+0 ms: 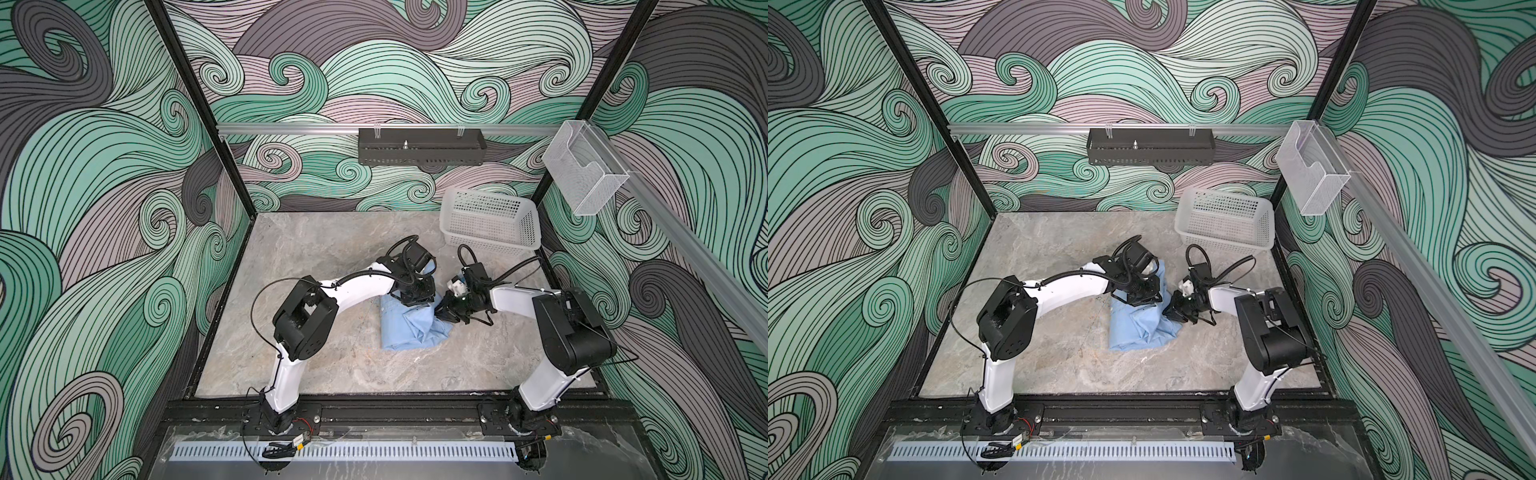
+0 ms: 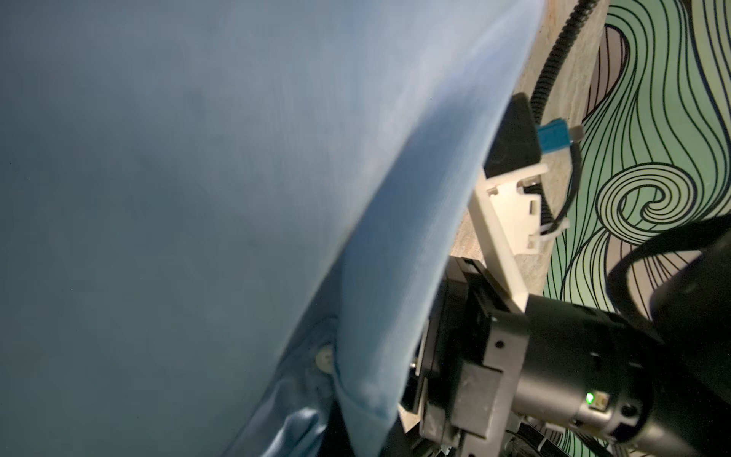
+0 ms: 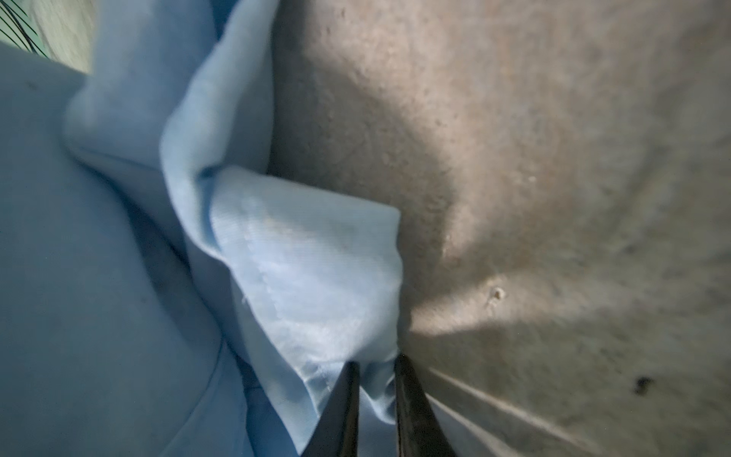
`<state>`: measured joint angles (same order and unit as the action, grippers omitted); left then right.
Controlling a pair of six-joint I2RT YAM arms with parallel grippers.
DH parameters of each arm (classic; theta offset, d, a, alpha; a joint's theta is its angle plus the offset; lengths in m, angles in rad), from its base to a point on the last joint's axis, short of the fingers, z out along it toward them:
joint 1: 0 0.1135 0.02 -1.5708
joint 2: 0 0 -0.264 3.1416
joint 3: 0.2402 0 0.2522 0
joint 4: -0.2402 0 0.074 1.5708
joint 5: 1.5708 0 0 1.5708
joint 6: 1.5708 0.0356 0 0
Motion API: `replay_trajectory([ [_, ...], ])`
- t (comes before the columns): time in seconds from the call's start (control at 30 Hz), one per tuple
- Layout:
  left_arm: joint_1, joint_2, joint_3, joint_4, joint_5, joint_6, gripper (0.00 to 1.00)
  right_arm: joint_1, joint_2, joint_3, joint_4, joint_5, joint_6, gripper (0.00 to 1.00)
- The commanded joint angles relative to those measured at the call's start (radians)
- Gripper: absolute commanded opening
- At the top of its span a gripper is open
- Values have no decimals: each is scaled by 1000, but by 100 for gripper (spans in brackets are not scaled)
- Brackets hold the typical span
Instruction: Fold and stack the long sleeve shirts
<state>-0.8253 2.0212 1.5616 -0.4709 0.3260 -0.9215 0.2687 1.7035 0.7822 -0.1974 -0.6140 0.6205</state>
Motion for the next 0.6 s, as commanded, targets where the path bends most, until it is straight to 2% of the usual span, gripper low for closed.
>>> replay_trajectory([
  [0.0,-11,28,27,47,18,-40,0,-8,-29,-26,29,-8,33,20],
  [0.23,-3,52,-9,116,29,-80,0,-26,-87,-64,75,-17,70,21],
  [0.4,7,51,-18,116,28,-74,0,-62,-179,-89,40,-4,70,47],
  [0.47,10,55,-19,116,32,-73,0,-82,-221,-92,7,12,53,50],
  [0.57,9,61,-14,116,43,-76,0,-105,-229,-86,-39,21,24,48],
])
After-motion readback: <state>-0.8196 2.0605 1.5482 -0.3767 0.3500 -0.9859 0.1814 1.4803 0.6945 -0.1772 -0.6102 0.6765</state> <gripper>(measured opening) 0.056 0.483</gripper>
